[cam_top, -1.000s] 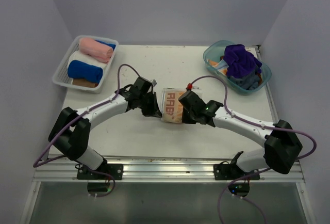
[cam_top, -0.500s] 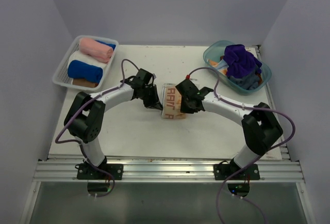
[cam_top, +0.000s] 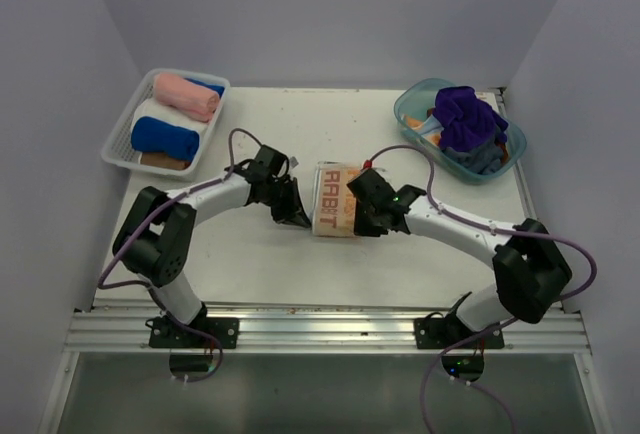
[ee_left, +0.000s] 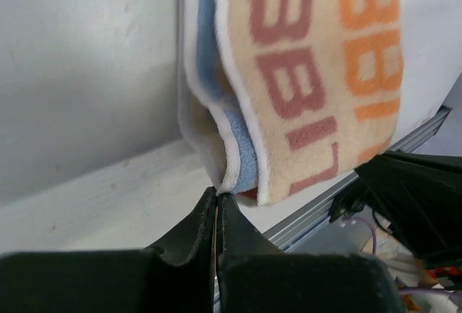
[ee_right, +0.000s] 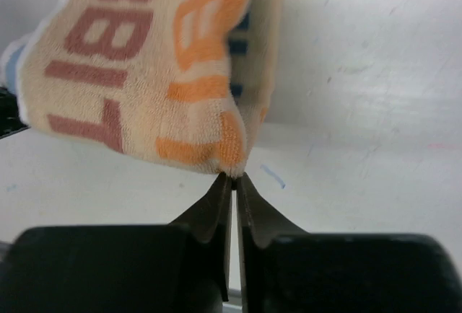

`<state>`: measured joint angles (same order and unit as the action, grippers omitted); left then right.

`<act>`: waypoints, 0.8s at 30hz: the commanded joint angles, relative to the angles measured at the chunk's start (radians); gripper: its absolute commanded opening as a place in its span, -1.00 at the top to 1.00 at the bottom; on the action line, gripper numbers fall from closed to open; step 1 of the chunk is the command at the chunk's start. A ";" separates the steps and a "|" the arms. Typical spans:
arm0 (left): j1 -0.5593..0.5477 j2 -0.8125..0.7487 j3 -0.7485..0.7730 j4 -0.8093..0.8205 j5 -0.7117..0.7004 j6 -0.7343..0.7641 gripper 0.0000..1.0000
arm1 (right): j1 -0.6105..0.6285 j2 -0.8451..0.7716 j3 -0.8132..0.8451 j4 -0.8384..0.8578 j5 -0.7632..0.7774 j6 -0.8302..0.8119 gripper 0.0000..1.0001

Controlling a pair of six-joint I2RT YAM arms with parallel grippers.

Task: Roll the towels
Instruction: Roll the towel

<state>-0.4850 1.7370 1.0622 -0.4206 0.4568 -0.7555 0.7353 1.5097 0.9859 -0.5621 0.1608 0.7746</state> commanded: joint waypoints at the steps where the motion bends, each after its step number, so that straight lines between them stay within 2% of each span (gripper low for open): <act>1: -0.024 -0.105 -0.137 0.011 0.045 0.030 1.00 | 0.087 -0.078 -0.067 -0.027 -0.017 0.071 0.75; 2: -0.032 -0.137 -0.165 0.017 0.052 0.028 1.00 | 0.107 -0.083 -0.078 -0.033 -0.015 0.081 0.60; 3: -0.046 -0.151 -0.215 0.016 0.052 0.027 0.88 | 0.140 -0.088 -0.096 -0.036 -0.015 0.101 0.32; 4: -0.049 -0.166 -0.234 0.013 0.056 0.030 0.74 | 0.150 -0.098 -0.102 -0.047 -0.014 0.109 0.20; 5: -0.050 -0.188 -0.251 0.003 0.057 0.034 0.48 | 0.157 -0.105 -0.107 -0.056 -0.003 0.115 0.11; 7: -0.050 -0.206 -0.260 -0.024 0.046 0.059 0.23 | 0.159 -0.137 -0.107 -0.091 0.029 0.120 0.05; 8: -0.049 -0.220 -0.252 -0.052 0.030 0.067 0.01 | 0.161 -0.149 -0.099 -0.105 0.049 0.120 0.03; 11: -0.049 -0.240 -0.185 -0.092 -0.007 0.087 -0.02 | 0.159 -0.166 -0.032 -0.142 0.124 0.094 0.08; 13: -0.049 -0.244 -0.157 -0.093 -0.035 0.088 0.02 | 0.159 -0.151 -0.001 -0.140 0.157 0.080 0.20; 15: -0.050 -0.237 -0.128 -0.058 -0.032 0.079 0.27 | 0.154 -0.105 0.043 -0.136 0.164 0.063 0.44; 19: -0.058 -0.177 -0.081 0.020 0.006 0.058 0.97 | 0.127 -0.023 0.082 -0.062 0.137 0.040 0.70; 24: -0.073 -0.059 -0.047 0.085 0.016 0.059 1.00 | 0.049 0.099 0.080 0.048 0.034 0.009 0.78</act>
<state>-0.5480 1.6138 0.9855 -0.4068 0.4515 -0.6956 0.8181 1.5501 1.0451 -0.5934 0.2382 0.8139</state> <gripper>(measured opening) 0.005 0.114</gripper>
